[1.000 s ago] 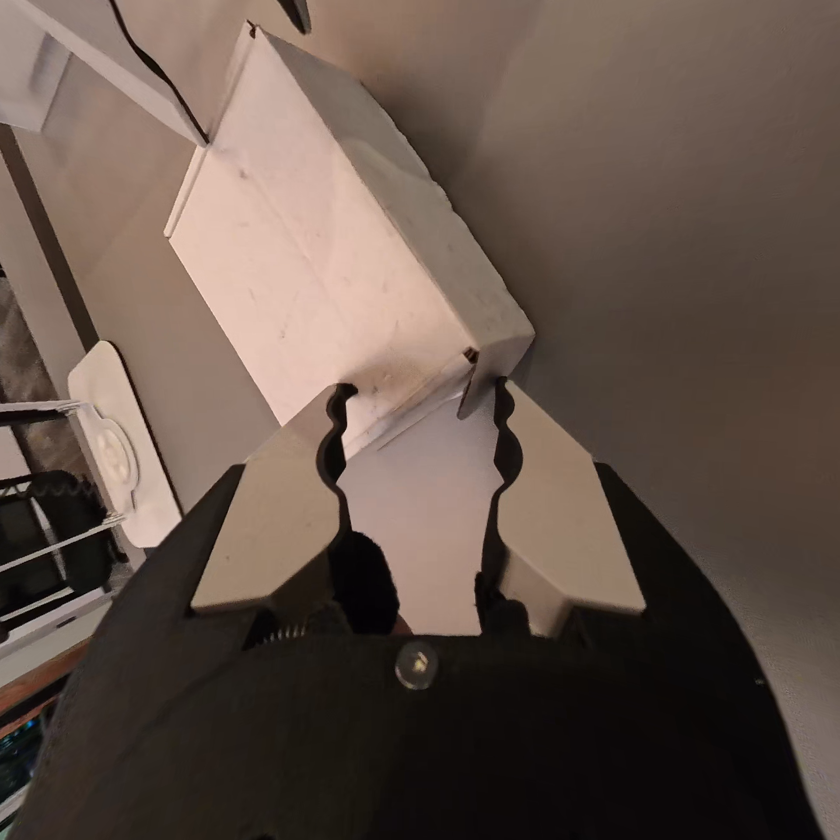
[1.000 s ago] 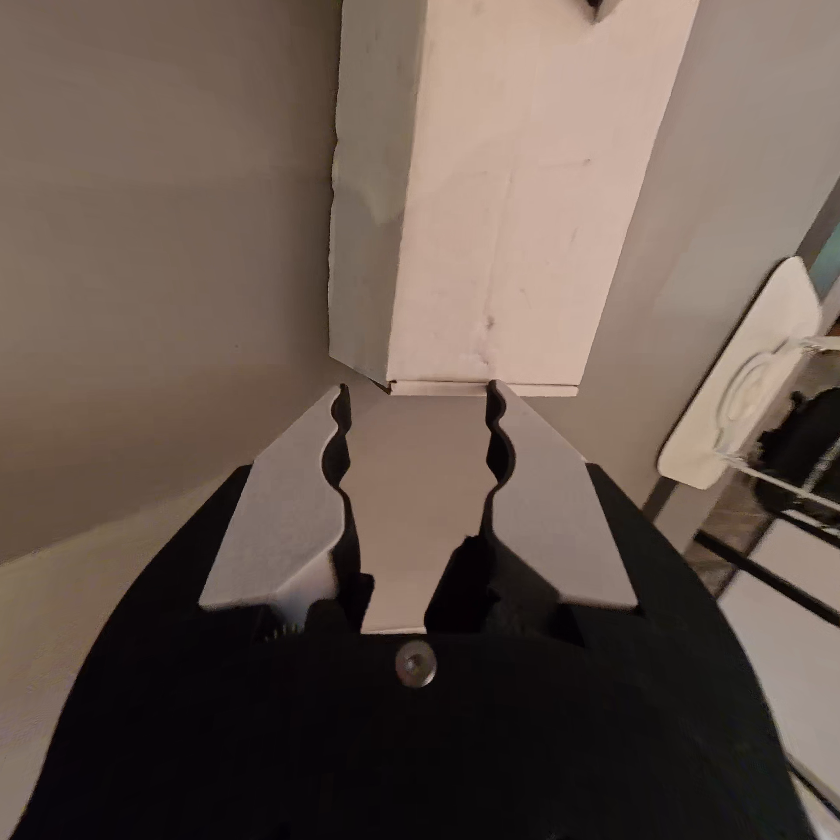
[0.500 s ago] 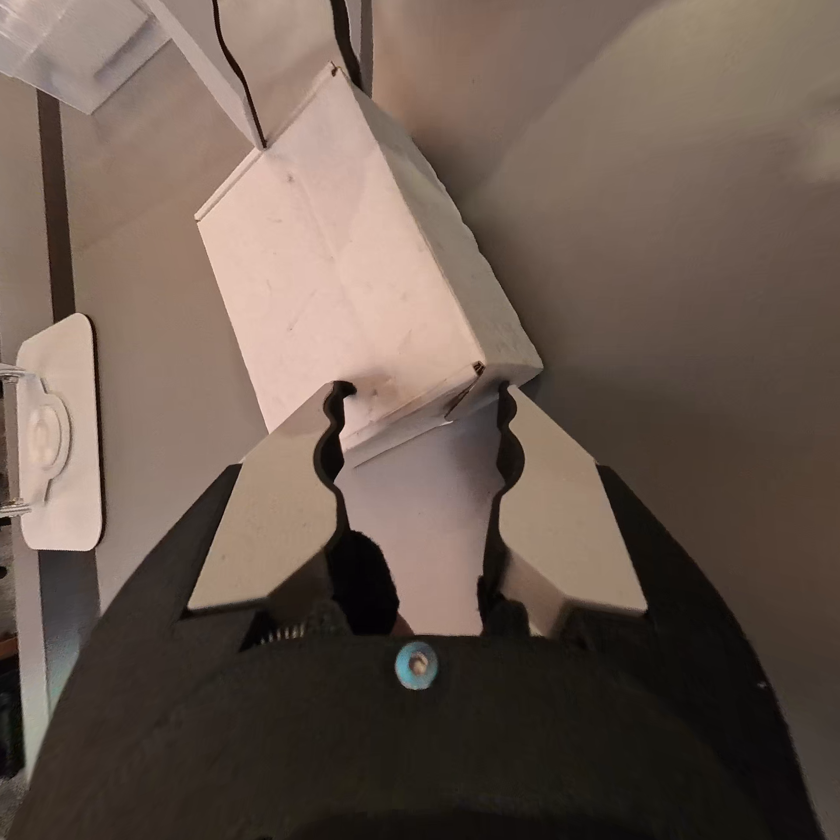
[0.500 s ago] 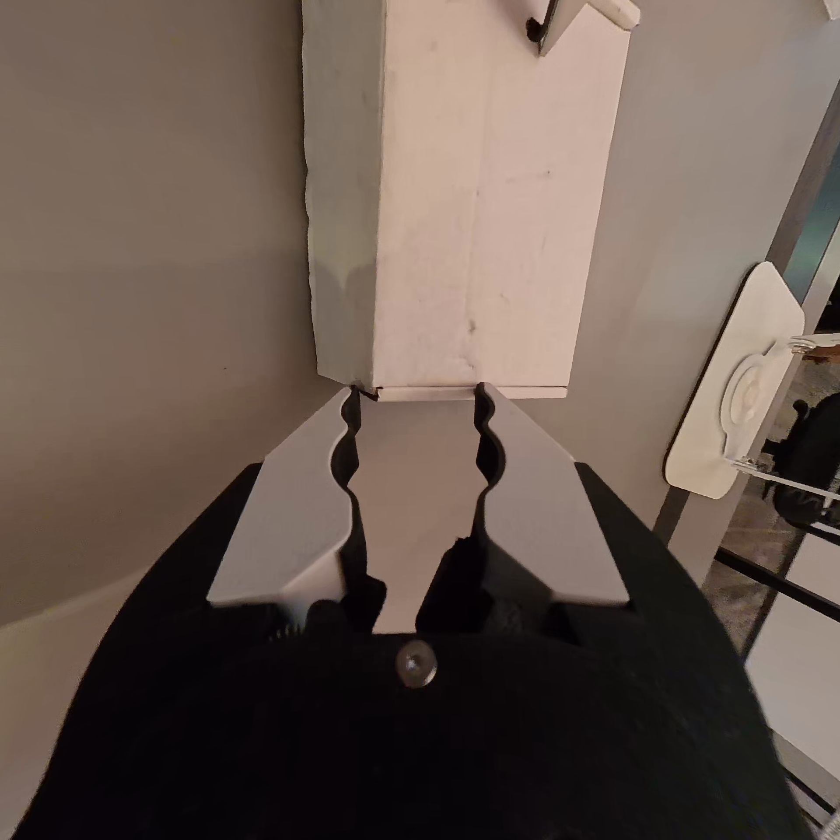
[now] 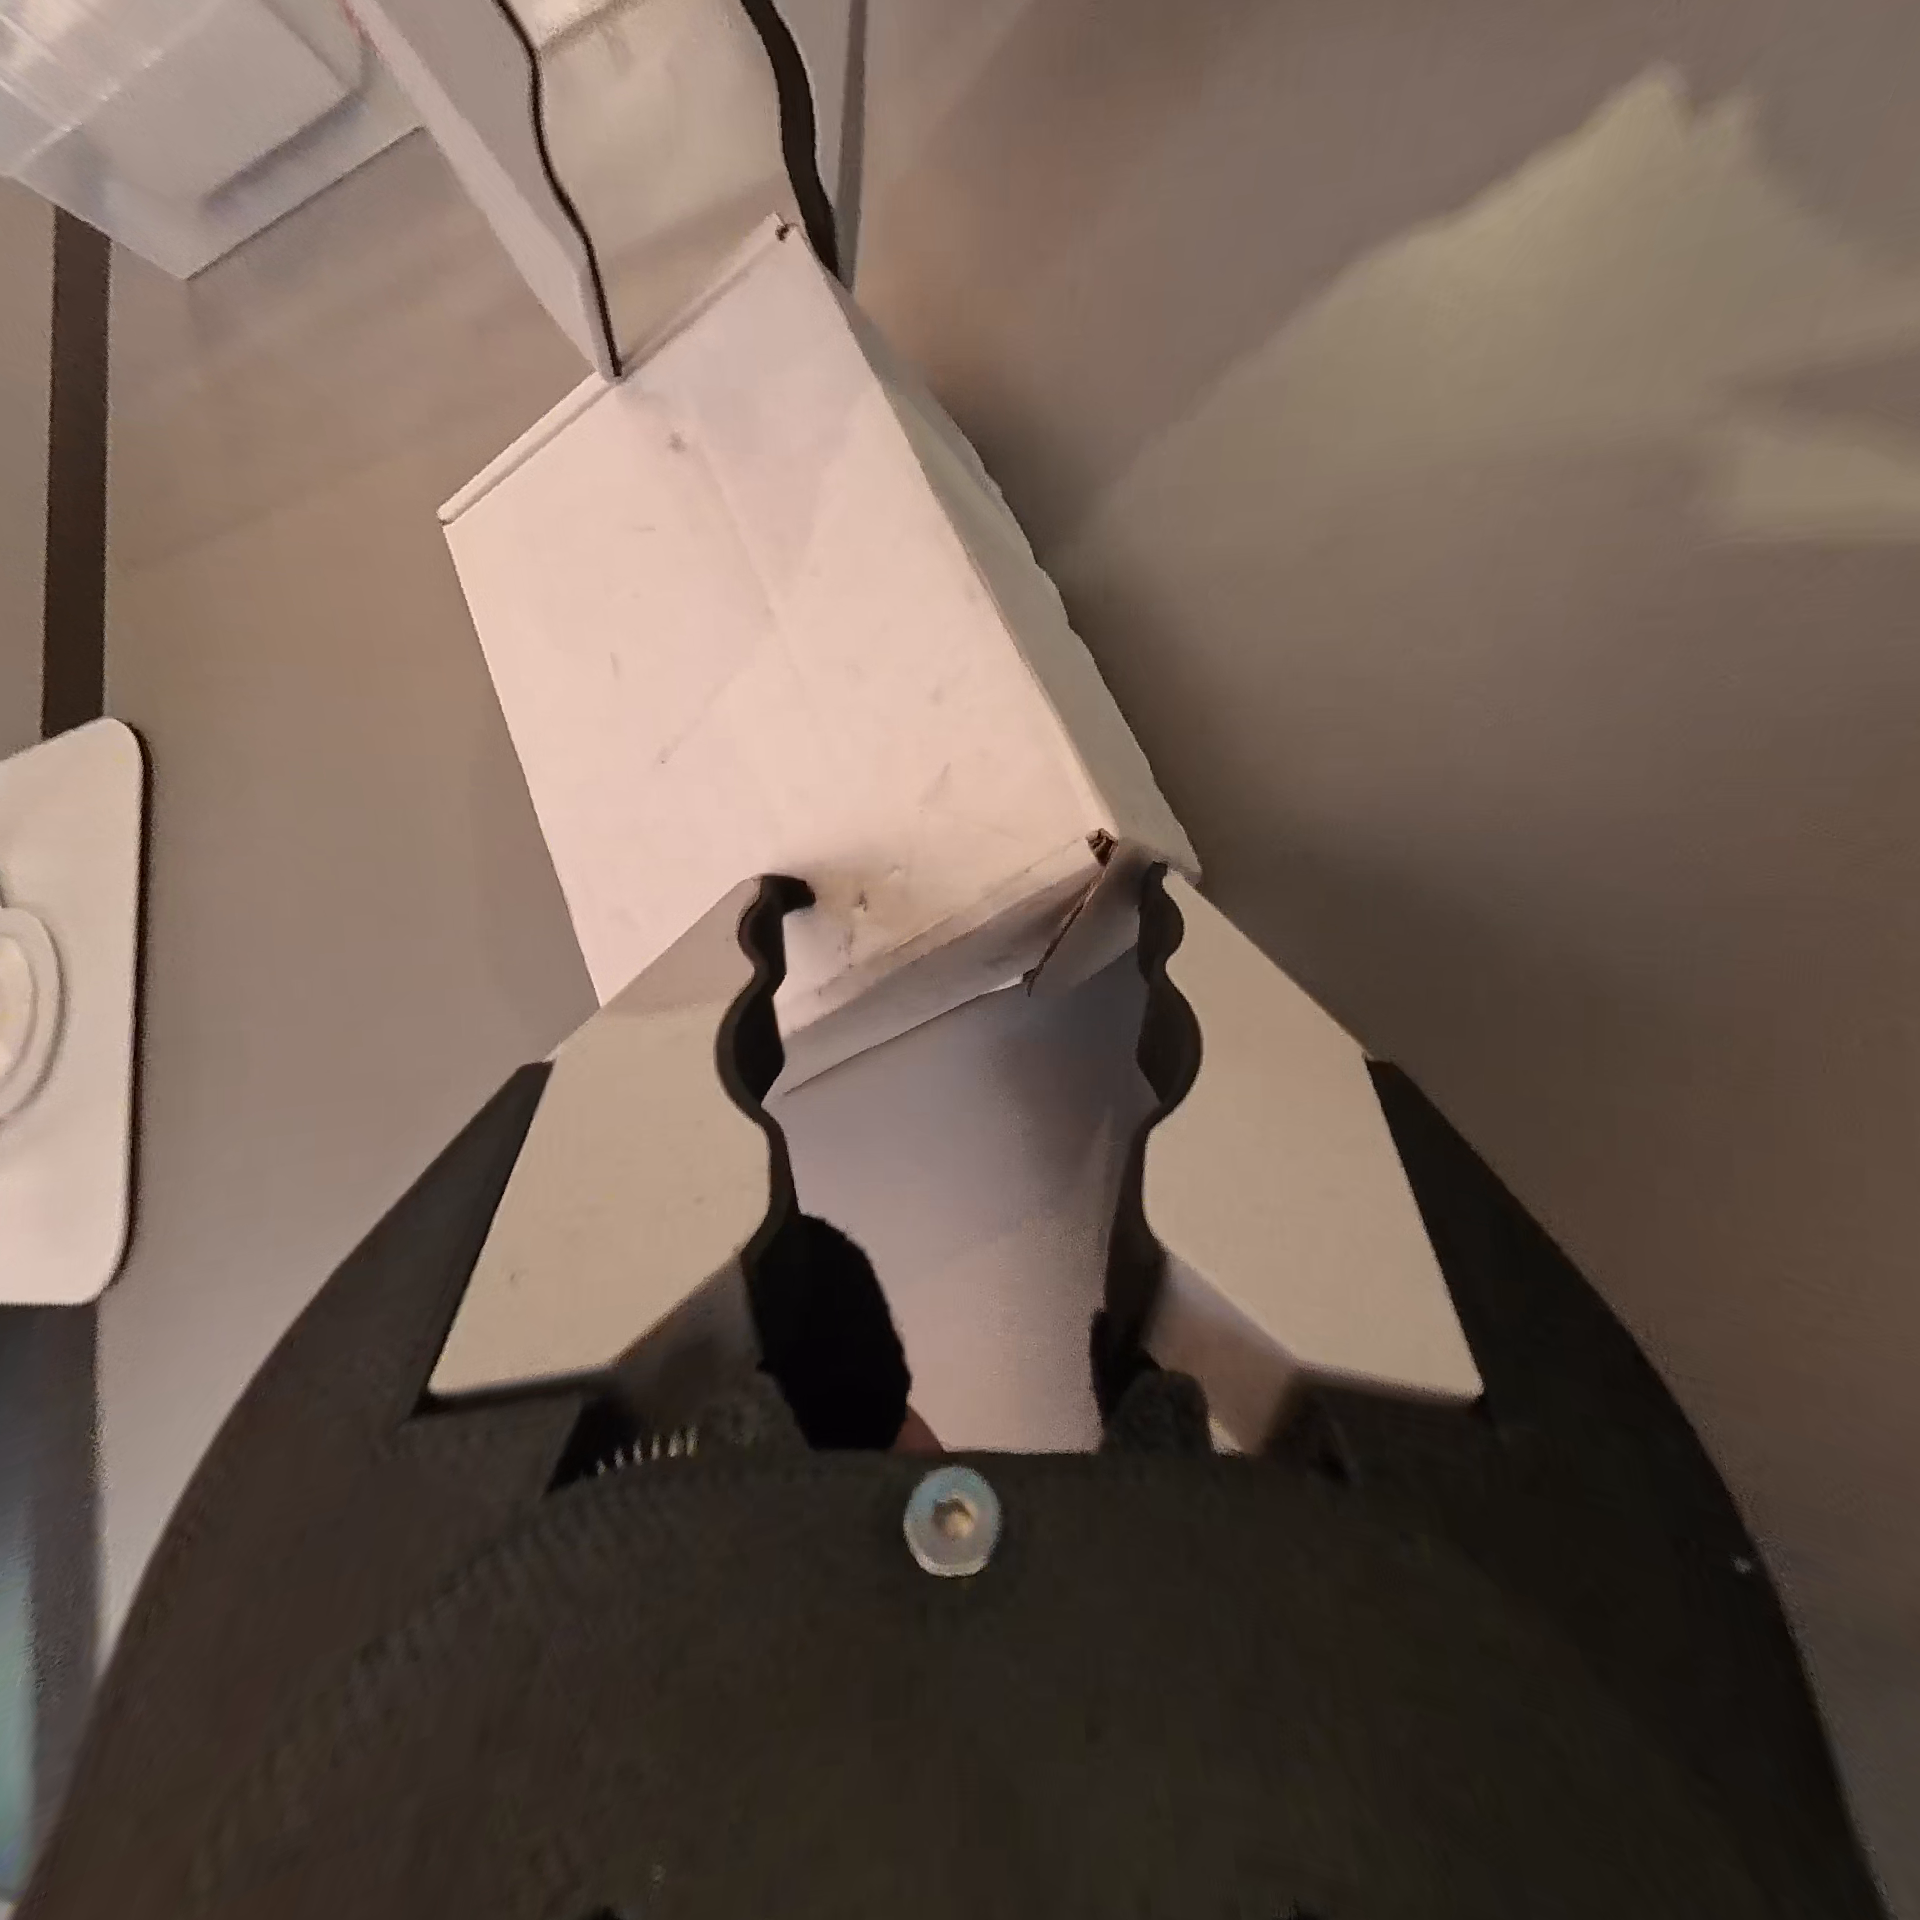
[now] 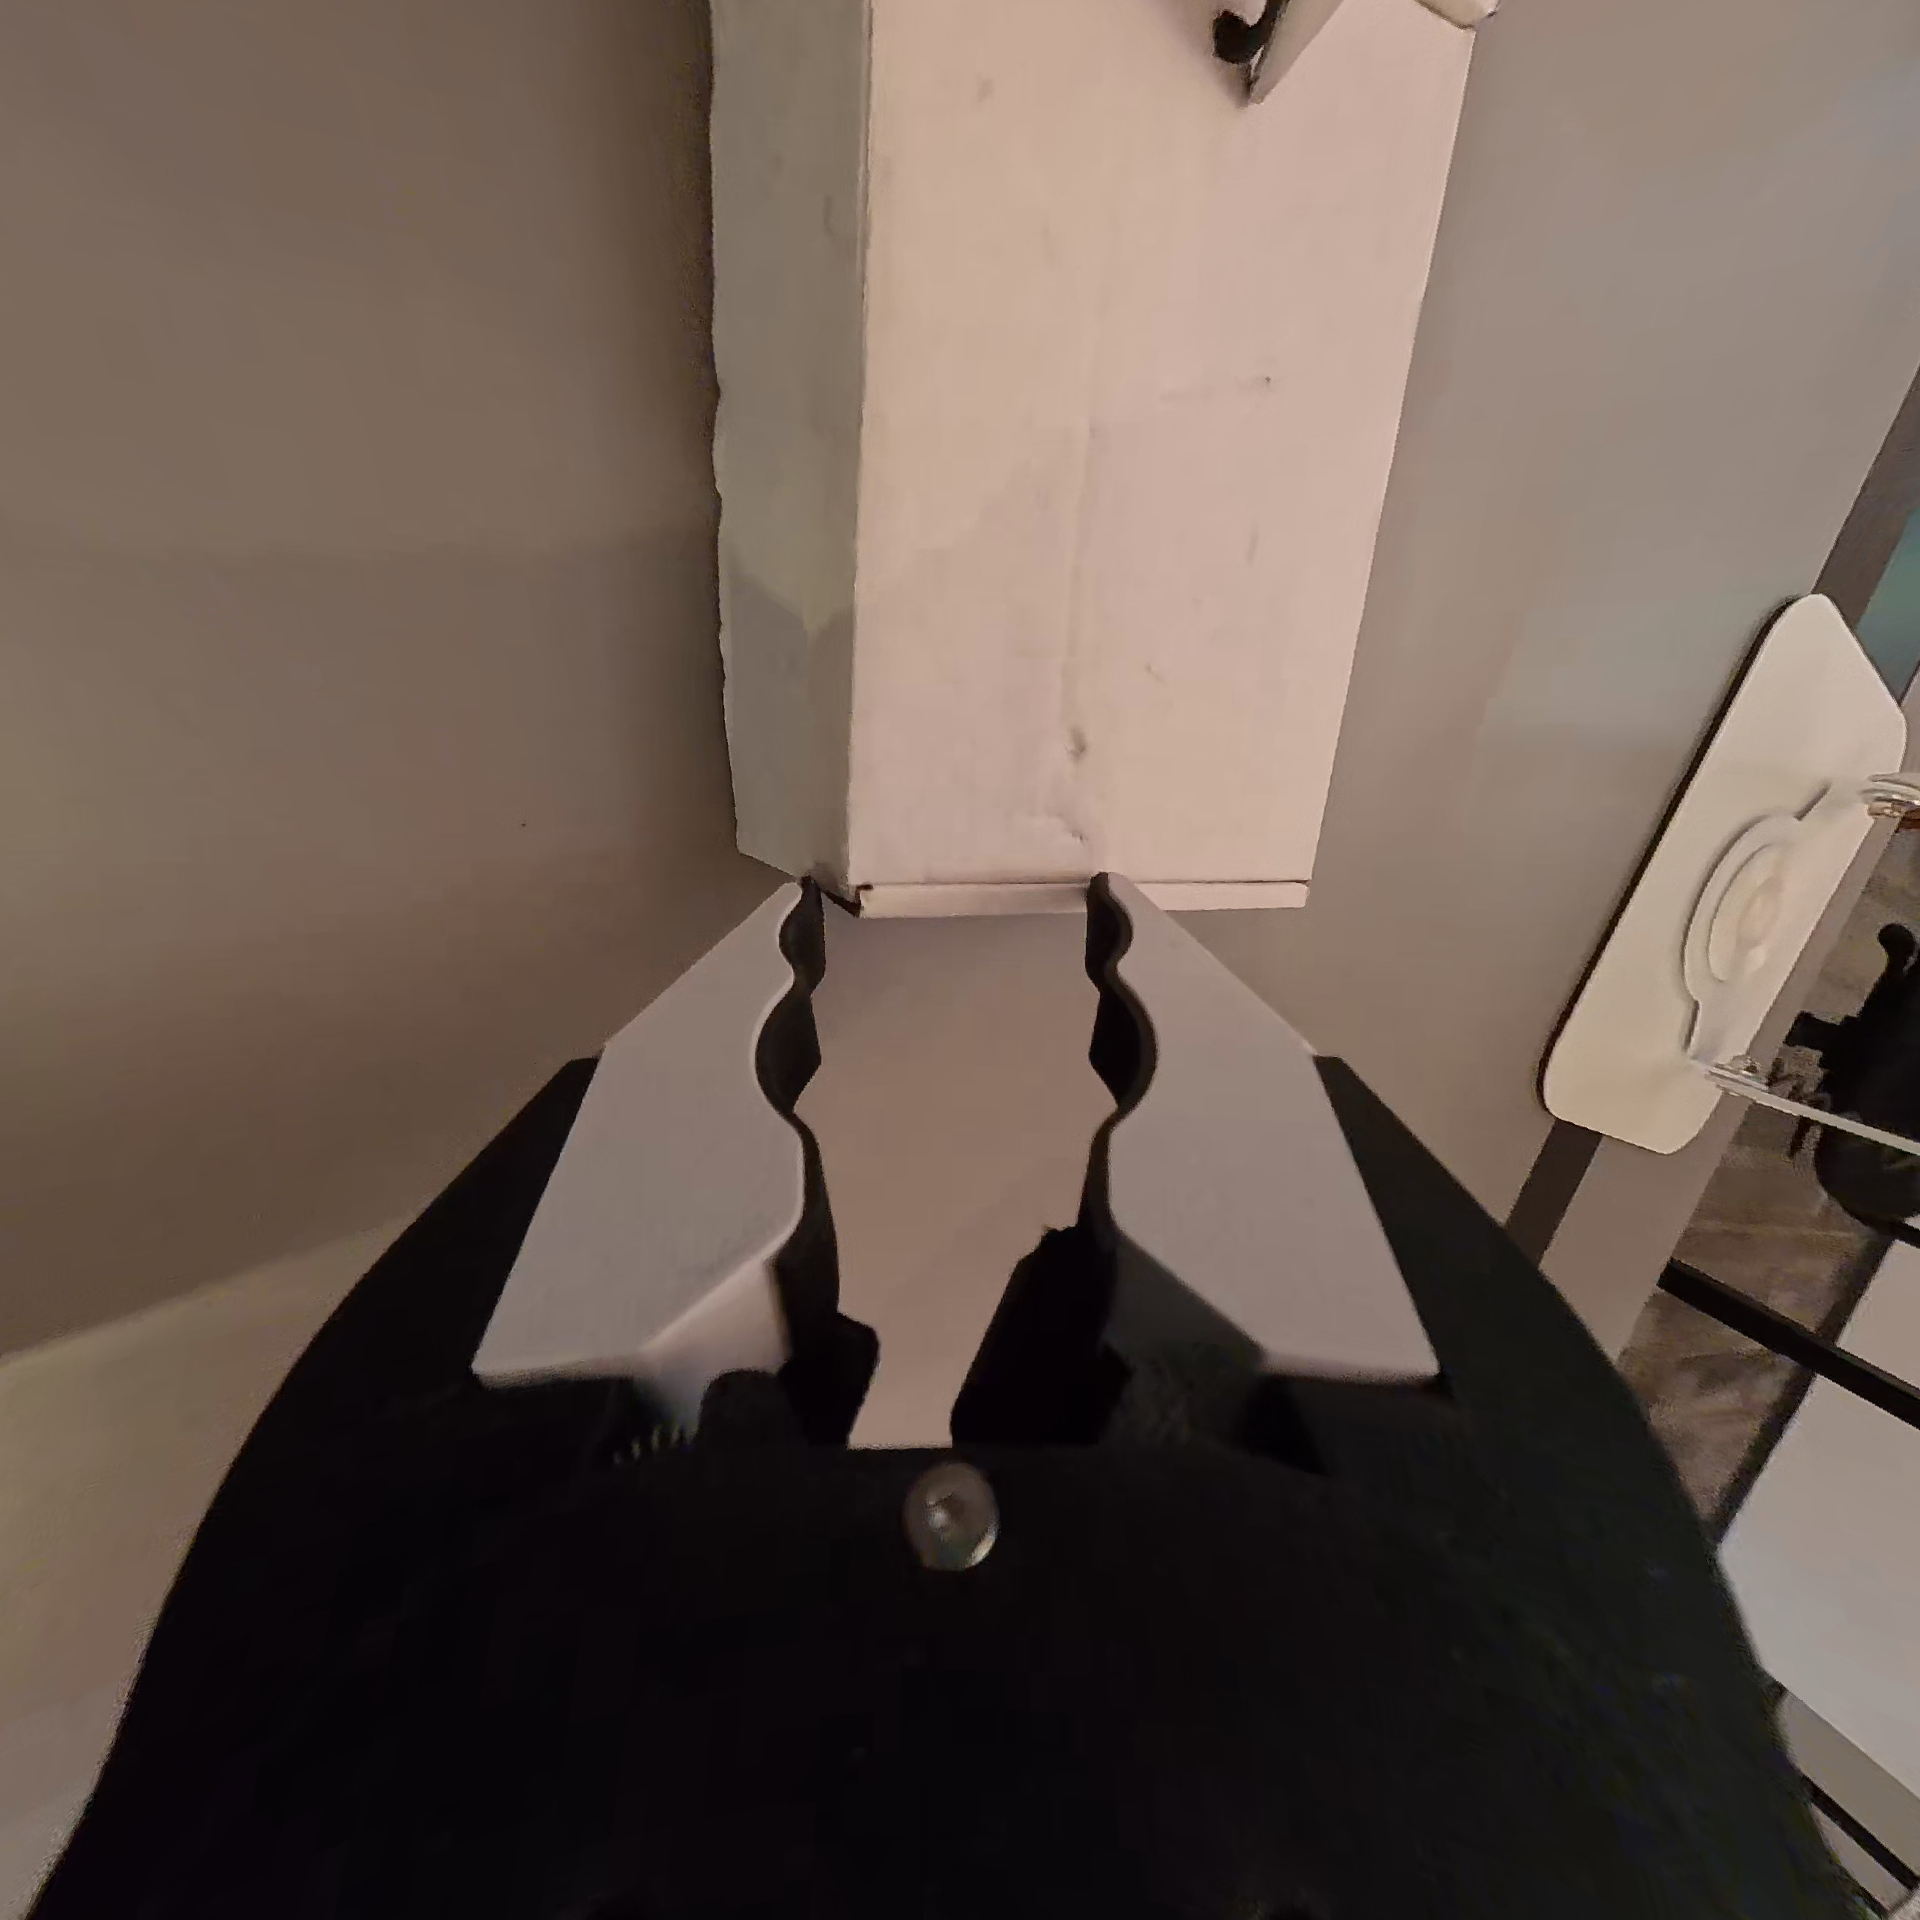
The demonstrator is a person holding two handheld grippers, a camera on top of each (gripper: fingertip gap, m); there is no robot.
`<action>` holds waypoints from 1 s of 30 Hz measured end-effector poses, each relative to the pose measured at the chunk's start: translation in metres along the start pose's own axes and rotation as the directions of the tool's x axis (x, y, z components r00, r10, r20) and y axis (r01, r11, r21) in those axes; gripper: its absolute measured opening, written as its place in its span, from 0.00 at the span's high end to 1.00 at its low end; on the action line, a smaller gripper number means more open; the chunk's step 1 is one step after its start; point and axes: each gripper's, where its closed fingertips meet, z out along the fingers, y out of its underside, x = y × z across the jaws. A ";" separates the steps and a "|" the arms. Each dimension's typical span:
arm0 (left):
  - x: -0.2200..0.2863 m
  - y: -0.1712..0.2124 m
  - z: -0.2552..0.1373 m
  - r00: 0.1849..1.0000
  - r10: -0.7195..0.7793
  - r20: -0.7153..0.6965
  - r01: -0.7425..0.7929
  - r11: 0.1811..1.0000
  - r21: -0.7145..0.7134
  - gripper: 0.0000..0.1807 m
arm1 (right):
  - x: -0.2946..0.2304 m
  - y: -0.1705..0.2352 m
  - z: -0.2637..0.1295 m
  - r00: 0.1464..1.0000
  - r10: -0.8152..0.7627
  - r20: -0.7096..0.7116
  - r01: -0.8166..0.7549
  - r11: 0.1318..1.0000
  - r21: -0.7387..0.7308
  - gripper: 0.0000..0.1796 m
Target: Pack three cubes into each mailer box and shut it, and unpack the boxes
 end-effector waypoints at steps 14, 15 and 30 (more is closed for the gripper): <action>-0.007 0.012 0.002 0.955 0.289 0.064 -0.278 0.950 -0.144 0.66 | 0.005 0.004 0.006 0.971 -0.168 -0.173 0.158 0.985 -0.069 0.73; -0.007 0.012 0.003 0.954 0.291 0.070 -0.279 0.950 -0.142 0.66 | 0.005 0.004 0.006 0.971 -0.163 -0.178 0.155 0.986 -0.059 0.73; -0.004 0.003 0.001 1.000 -0.005 0.011 0.004 0.998 0.058 0.63 | 0.003 0.000 0.004 0.997 0.040 -0.068 -0.033 0.994 0.103 0.71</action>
